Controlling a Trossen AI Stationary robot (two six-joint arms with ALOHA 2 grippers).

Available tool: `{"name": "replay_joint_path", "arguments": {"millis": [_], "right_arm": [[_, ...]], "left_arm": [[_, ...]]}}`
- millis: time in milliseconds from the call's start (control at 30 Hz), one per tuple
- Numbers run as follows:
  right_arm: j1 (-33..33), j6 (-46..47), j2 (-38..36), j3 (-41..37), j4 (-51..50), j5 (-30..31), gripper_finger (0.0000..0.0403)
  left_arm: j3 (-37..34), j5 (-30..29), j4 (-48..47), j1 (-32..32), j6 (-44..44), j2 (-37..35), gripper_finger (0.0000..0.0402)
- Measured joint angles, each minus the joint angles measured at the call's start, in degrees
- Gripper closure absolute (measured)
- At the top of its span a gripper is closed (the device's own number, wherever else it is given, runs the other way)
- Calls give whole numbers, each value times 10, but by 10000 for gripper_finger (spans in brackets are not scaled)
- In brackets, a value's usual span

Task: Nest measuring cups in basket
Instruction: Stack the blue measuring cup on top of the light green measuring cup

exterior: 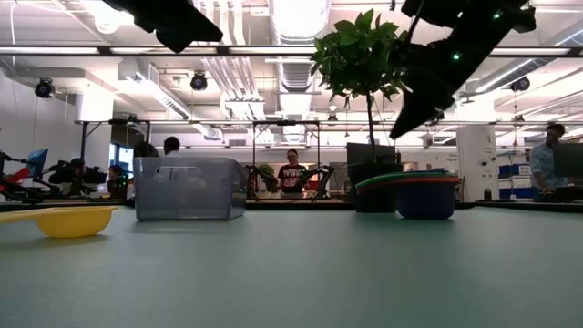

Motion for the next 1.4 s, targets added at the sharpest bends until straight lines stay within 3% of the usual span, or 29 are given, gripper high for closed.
{"name": "replay_joint_path", "arguments": {"millis": [300,800,1400], "right_arm": [[2,103,12,0,33,18,394],[19,31,73,-1,223,18,394],[30,44,73,-1,243,15,394]], "left_arm": [[-4,0,2,0,-6,0,402],[-5,0,45,0,4,0,402],[-9,0,43,0,-2,0,402]]}}
